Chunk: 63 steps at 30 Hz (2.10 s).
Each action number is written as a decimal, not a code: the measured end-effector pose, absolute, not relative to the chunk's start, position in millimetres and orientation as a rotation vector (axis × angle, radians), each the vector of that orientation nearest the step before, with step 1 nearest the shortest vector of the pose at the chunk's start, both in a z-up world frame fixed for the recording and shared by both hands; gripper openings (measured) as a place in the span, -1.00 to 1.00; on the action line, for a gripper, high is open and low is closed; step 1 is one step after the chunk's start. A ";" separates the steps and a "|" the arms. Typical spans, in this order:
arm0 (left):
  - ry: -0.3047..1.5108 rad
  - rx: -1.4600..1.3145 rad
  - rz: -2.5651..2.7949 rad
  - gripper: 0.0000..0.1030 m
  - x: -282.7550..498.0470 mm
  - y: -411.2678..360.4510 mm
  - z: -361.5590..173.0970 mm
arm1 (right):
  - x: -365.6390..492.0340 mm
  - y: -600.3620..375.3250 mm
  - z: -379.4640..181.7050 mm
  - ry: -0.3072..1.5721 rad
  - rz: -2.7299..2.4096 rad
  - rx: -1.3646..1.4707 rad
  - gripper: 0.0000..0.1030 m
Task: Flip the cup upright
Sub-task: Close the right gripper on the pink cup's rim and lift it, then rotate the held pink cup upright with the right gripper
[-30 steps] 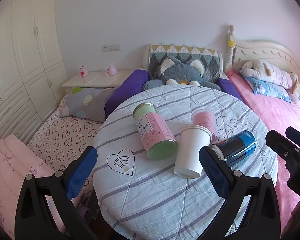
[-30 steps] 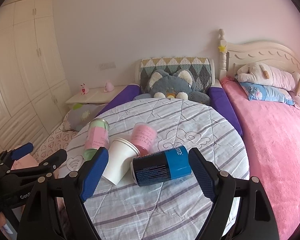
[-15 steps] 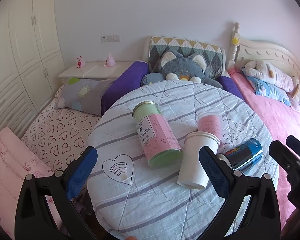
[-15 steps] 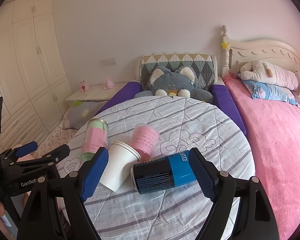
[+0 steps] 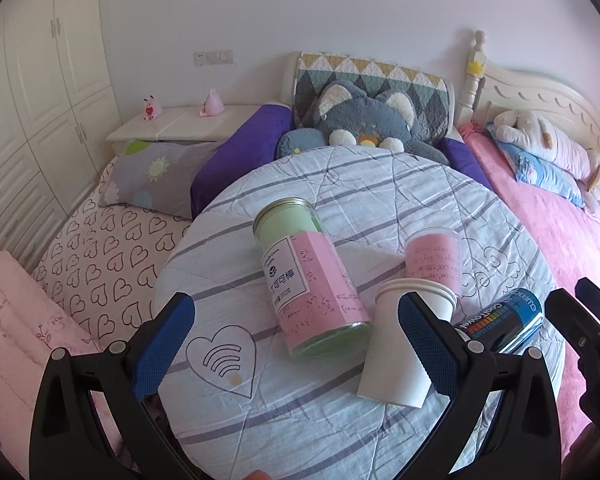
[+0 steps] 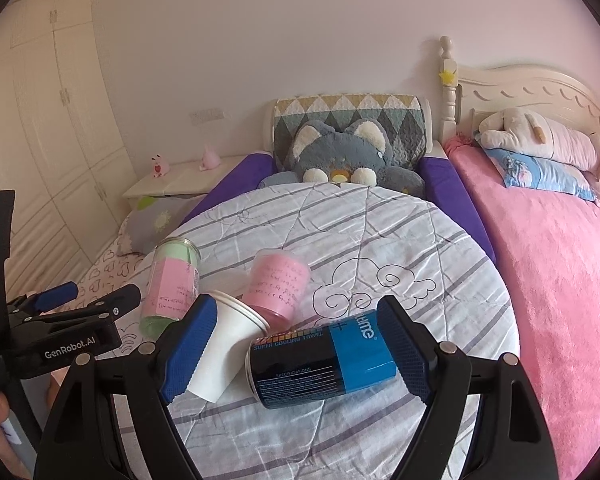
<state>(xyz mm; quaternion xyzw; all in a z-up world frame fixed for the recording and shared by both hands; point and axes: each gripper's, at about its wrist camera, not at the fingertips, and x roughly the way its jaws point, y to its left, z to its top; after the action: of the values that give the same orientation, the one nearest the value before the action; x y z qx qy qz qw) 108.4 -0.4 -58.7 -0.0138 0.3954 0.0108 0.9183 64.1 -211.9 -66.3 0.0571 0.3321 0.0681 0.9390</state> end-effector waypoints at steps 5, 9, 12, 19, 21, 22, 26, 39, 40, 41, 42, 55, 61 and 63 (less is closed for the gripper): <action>0.808 -0.006 0.022 1.00 117.7 -1.9 -62.8 | 90.1 -209.1 -73.5 0.728 0.155 0.149 0.62; 0.817 -0.009 0.012 1.00 128.7 1.7 -68.3 | 115.6 -200.6 -83.3 0.783 0.168 0.174 0.62; 0.808 -0.001 0.026 1.00 139.3 4.7 -72.8 | 135.2 -192.8 -94.0 0.833 0.182 0.200 0.62; 0.843 0.011 0.011 1.00 166.4 7.8 -88.1 | 174.5 -187.2 -122.0 0.945 0.152 0.260 0.62; 0.850 0.018 0.002 1.00 170.7 7.0 -91.6 | 182.3 -186.5 -129.1 0.977 0.147 0.263 0.62; 0.852 0.020 -0.002 1.00 171.8 6.5 -92.6 | 186.2 -185.9 -132.7 0.991 0.148 0.269 0.62; 0.851 0.021 -0.013 1.00 175.2 7.4 -94.4 | 198.2 -185.5 -143.6 1.037 0.151 0.290 0.61; 0.850 0.006 -0.012 1.00 170.3 14.2 -95.0 | 207.2 -188.8 -150.0 1.039 0.207 0.342 0.32; 0.848 0.008 -0.011 1.00 168.8 14.1 -94.3 | 206.1 -188.5 -147.9 1.033 0.207 0.339 0.32; 0.847 0.010 -0.009 1.00 167.3 14.0 -93.5 | 204.0 -188.5 -145.6 1.024 0.207 0.336 0.32; 0.844 0.010 -0.010 1.00 165.2 14.1 -92.4 | 202.8 -189.1 -143.1 1.011 0.212 0.339 0.32; 0.787 0.019 0.000 1.00 126.0 17.4 -65.0 | 172.2 -197.4 -83.0 0.840 0.226 0.335 0.30; 0.757 0.029 -0.001 1.00 90.8 22.6 -50.4 | 128.8 -195.6 -55.7 0.798 0.298 0.334 0.30; 0.747 0.024 0.007 1.00 77.3 26.1 -46.6 | 113.1 -194.1 -53.4 0.801 0.320 0.323 0.30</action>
<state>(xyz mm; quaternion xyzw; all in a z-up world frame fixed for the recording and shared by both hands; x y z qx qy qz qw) 77.3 26.1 -46.6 0.0118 0.3648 0.0035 0.9310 113.1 -194.1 -53.4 0.1557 0.3864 0.1542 0.8959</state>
